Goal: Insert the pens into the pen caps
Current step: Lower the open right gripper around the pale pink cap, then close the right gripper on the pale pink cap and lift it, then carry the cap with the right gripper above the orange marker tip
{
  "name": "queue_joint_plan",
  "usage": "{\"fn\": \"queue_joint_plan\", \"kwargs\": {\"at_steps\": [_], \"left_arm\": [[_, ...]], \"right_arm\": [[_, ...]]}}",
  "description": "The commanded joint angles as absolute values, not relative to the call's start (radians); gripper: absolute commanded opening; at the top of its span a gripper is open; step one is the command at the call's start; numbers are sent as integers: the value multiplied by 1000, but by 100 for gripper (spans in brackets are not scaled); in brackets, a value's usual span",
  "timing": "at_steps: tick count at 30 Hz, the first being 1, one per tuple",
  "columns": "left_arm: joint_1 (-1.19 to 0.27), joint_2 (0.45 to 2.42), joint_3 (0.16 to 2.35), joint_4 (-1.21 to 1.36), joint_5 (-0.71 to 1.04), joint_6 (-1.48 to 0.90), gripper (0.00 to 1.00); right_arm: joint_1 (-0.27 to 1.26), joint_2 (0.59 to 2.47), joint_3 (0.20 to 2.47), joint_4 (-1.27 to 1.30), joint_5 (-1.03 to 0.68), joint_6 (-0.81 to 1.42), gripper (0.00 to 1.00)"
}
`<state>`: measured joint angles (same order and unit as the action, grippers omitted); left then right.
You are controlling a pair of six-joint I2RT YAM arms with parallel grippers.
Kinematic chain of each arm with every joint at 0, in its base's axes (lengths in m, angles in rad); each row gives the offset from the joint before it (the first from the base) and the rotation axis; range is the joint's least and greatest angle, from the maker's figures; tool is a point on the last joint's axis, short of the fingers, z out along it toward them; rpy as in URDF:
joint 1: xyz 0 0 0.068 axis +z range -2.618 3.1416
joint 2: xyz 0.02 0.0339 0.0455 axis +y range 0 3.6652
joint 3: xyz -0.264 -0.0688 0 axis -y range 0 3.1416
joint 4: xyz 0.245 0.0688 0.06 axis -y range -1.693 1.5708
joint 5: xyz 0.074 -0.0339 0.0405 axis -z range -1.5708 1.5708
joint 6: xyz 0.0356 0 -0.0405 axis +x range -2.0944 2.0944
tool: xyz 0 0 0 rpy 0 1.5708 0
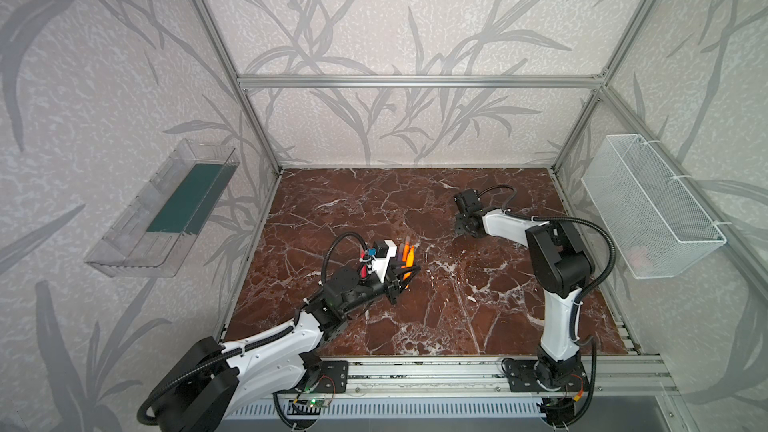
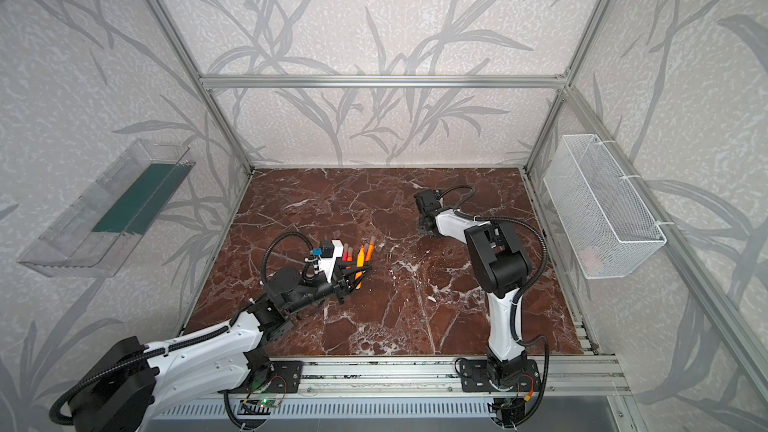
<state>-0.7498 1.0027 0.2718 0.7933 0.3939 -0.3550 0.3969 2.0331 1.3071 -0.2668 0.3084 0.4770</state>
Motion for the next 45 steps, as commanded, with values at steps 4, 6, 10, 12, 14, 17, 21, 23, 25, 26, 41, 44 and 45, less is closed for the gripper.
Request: {"fn": "queue_joint_plan", "kwargs": {"at_steps": [4, 6, 10, 12, 14, 17, 21, 23, 25, 26, 41, 44, 45], "left_arm": [[-750, 1000, 266, 810, 394, -337, 0], [-749, 1000, 268, 810, 396, -337, 0], [-749, 1001, 269, 810, 394, -337, 0], [-750, 1004, 270, 809, 394, -337, 0], [-749, 1006, 272, 810, 396, -337, 0], [-749, 1010, 273, 810, 396, -337, 0], [-749, 1018, 275, 810, 395, -337, 0], [-749, 1029, 280, 808, 390, -336, 0], [-749, 1043, 285, 809, 381, -334, 0], [-749, 1056, 289, 811, 374, -335, 0], [-751, 1329, 404, 943, 431, -393, 0], [-752, 1374, 422, 987, 448, -421, 0], [-754, 1384, 427, 996, 454, -429, 0]], "right_arm": [[378, 2051, 1318, -289, 265, 477, 49], [376, 2052, 1318, -288, 260, 479, 48], [375, 2055, 1319, -290, 244, 482, 43], [376, 2057, 1322, -291, 244, 482, 39], [376, 2063, 1325, -295, 243, 484, 32], [375, 2066, 1323, -293, 237, 486, 26], [373, 2062, 1319, -289, 231, 490, 21], [373, 2046, 1303, -274, 221, 494, 16], [373, 2022, 1281, -253, 209, 496, 13], [373, 2005, 1267, -242, 203, 497, 13], [404, 1320, 757, 353, -190, 612, 0], [440, 1278, 711, 512, -293, 693, 0], [459, 1273, 697, 567, -307, 709, 0]]}}
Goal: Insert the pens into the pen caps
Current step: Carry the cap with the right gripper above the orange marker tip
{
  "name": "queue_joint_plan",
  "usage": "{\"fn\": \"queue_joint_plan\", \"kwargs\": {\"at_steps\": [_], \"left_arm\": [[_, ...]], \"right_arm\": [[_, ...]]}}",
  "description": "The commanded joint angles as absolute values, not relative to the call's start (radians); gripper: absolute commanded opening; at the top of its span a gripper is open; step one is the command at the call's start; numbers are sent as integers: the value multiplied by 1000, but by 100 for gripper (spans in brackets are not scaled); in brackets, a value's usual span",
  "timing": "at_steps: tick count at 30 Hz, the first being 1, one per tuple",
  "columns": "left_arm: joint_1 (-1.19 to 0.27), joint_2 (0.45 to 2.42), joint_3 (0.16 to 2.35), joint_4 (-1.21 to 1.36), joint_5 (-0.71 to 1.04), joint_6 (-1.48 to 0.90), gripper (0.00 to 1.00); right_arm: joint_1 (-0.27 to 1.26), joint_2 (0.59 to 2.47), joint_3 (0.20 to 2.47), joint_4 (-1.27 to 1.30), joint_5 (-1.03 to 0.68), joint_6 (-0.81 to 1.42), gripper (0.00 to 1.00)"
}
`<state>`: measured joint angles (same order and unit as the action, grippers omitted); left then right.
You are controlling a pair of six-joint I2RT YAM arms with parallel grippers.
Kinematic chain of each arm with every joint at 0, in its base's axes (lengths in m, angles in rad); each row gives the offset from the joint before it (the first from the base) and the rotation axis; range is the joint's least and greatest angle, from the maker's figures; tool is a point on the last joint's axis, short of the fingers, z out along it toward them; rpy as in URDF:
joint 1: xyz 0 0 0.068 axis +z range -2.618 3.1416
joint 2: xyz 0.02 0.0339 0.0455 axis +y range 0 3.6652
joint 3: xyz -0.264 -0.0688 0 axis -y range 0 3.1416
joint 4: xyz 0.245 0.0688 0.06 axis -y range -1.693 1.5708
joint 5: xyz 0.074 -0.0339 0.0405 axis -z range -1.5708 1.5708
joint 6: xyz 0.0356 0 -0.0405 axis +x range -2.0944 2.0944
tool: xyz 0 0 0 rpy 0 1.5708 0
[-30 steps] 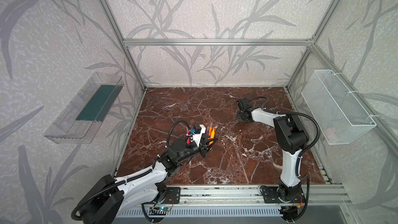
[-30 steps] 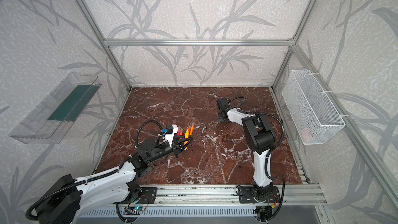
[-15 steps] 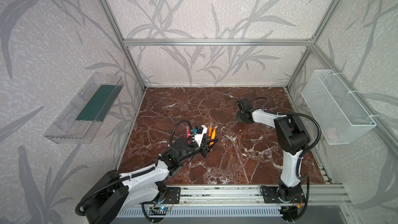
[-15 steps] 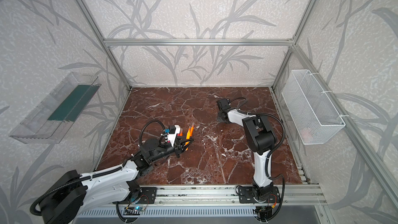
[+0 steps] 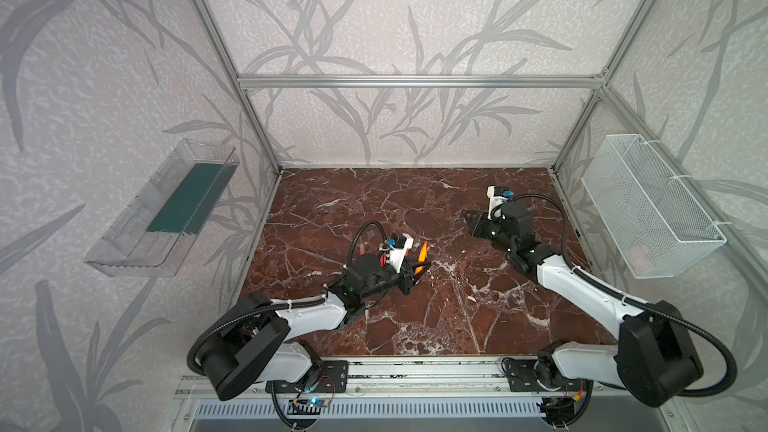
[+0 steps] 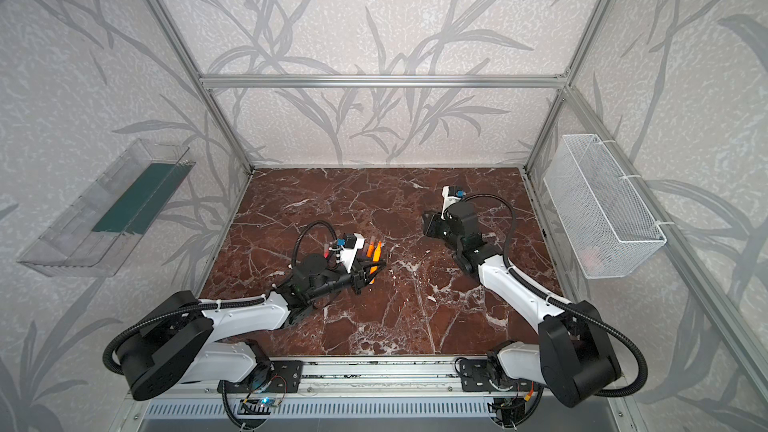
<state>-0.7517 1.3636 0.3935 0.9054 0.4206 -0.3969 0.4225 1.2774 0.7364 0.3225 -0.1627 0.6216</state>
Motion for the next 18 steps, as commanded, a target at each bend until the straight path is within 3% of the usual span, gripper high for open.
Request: {"fn": "queue_joint_plan", "kwargs": {"at_steps": [1, 7, 18], "left_arm": [[-759, 1392, 433, 1005, 459, -436, 0], [-778, 1404, 439, 1018, 447, -441, 0], [-779, 1395, 427, 1030, 433, -447, 0]], "right_arm": [[484, 1270, 682, 626, -312, 719, 0], [616, 1236, 647, 769, -216, 664, 0], [666, 1216, 592, 834, -202, 686, 0]]}}
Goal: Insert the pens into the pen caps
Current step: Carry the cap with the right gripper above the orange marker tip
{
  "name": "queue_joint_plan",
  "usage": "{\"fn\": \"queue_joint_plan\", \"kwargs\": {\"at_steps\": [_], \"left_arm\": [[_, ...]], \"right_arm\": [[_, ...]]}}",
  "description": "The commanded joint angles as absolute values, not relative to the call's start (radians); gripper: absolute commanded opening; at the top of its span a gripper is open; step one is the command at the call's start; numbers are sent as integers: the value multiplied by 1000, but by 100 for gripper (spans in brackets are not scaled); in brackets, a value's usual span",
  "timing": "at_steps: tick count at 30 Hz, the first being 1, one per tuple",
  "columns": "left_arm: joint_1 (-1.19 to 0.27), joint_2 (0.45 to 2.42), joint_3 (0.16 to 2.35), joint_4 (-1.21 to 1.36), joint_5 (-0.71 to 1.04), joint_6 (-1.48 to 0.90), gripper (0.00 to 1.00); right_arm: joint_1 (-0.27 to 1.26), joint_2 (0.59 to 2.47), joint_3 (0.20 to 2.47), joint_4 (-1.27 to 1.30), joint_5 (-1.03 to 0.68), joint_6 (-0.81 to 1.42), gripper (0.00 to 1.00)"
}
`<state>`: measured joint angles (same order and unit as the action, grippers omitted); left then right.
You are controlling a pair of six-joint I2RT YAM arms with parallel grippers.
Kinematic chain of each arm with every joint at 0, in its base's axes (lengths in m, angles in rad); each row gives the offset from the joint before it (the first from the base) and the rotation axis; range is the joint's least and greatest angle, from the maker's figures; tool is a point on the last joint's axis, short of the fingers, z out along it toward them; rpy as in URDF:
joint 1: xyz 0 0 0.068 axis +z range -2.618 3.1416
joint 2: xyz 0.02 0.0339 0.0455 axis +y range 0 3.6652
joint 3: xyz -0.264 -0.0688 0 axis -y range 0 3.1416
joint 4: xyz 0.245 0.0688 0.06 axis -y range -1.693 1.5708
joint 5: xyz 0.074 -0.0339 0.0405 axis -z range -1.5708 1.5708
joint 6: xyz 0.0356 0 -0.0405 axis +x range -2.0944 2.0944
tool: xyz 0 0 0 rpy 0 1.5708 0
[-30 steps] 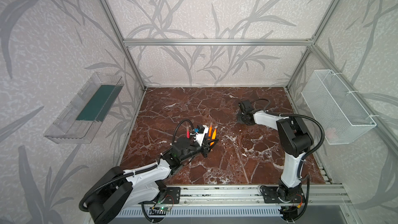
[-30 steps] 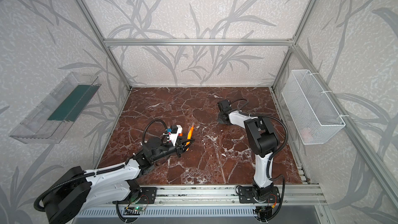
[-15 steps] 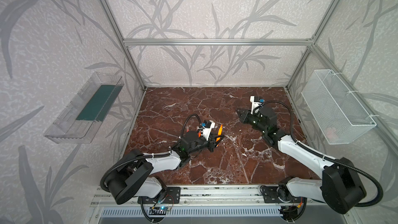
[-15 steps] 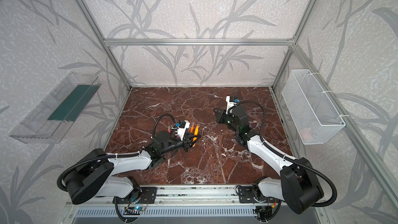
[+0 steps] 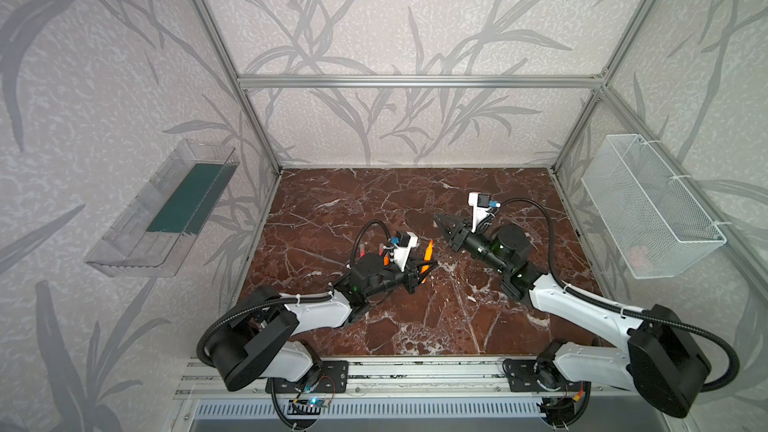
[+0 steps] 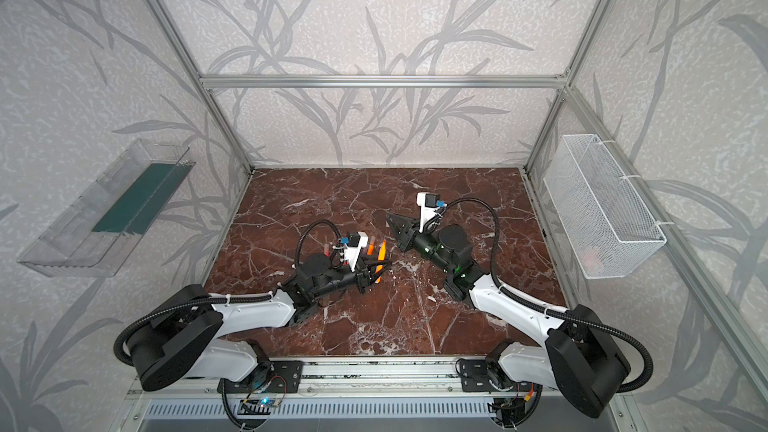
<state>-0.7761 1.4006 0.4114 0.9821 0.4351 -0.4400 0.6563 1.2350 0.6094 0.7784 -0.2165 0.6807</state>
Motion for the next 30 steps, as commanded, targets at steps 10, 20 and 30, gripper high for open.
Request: {"fn": "queue_joint_plan", "kwargs": {"at_steps": [10, 20, 30], "left_arm": [[-779, 1385, 420, 1030, 430, -447, 0], [-779, 1382, 420, 1032, 434, -449, 0], [-779, 1381, 416, 1040, 439, -454, 0]], "right_arm": [[680, 1193, 535, 868, -202, 710, 0], [697, 1215, 533, 900, -213, 722, 0], [713, 1225, 520, 911, -195, 713, 0]]}}
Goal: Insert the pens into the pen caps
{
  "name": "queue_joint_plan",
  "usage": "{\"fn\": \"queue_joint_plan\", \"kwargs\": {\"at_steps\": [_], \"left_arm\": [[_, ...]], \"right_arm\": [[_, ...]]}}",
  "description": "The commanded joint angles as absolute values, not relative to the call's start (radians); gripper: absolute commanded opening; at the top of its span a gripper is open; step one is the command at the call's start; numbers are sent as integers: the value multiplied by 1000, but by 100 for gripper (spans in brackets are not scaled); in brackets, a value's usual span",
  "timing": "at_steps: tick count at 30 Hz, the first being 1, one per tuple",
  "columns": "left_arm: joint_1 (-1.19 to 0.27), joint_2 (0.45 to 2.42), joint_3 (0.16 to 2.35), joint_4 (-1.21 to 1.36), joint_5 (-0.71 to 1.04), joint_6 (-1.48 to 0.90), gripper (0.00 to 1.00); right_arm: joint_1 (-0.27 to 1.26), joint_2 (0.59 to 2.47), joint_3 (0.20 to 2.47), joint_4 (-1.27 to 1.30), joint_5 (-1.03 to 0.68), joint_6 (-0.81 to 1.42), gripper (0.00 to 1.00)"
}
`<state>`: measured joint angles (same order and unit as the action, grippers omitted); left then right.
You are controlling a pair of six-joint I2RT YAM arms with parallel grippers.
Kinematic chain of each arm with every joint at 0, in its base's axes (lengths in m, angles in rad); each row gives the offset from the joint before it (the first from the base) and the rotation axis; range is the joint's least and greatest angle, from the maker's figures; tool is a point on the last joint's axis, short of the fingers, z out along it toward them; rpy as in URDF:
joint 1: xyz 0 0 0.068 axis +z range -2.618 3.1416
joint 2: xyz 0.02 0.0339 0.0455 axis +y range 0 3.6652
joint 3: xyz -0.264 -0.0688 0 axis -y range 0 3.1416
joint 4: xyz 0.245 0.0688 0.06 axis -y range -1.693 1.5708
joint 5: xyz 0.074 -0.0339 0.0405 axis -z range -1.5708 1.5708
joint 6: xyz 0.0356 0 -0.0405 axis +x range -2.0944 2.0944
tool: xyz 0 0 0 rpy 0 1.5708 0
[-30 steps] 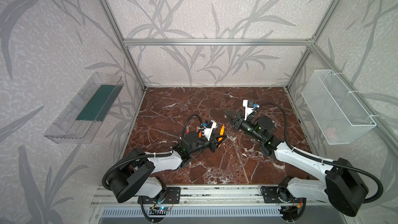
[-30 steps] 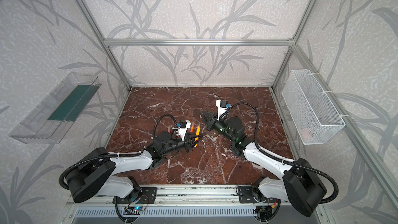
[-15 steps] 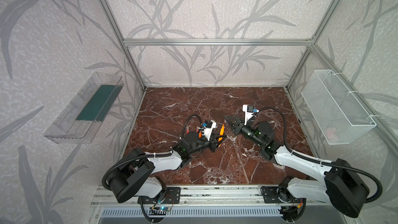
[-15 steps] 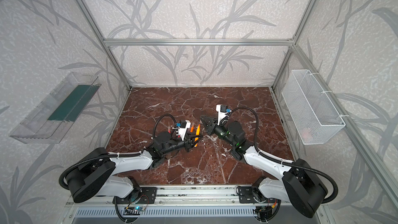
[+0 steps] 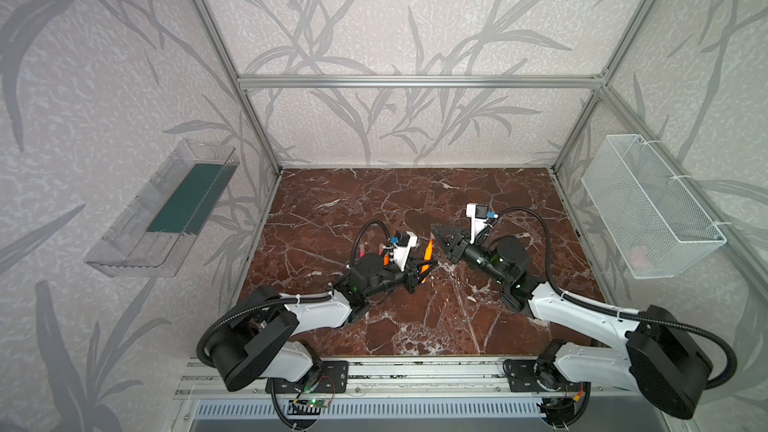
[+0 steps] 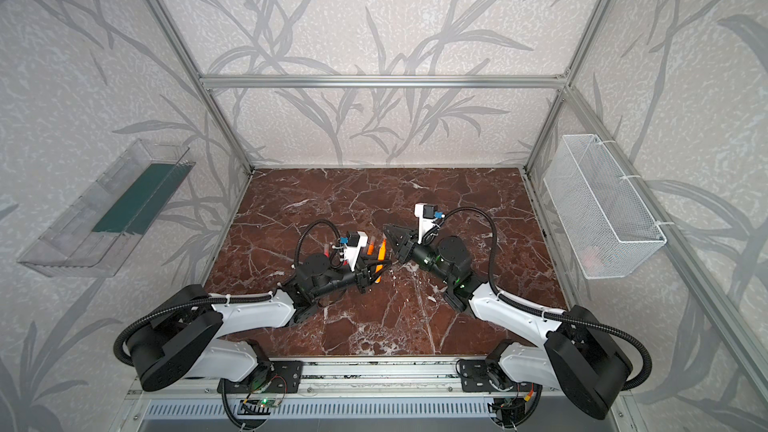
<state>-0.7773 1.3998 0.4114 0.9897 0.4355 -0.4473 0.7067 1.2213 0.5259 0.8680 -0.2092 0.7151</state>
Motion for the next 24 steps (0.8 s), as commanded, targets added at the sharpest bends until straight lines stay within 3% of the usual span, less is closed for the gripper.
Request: {"fn": "queue_joint_plan", "kwargs": {"at_steps": [1, 24], "left_arm": [[-780, 1380, 416, 1040, 437, -453, 0], [-776, 1369, 391, 1099, 402, -512, 0]], "right_arm": [[713, 1230, 520, 914, -193, 714, 0], [775, 1207, 408, 957, -218, 697, 0]]}}
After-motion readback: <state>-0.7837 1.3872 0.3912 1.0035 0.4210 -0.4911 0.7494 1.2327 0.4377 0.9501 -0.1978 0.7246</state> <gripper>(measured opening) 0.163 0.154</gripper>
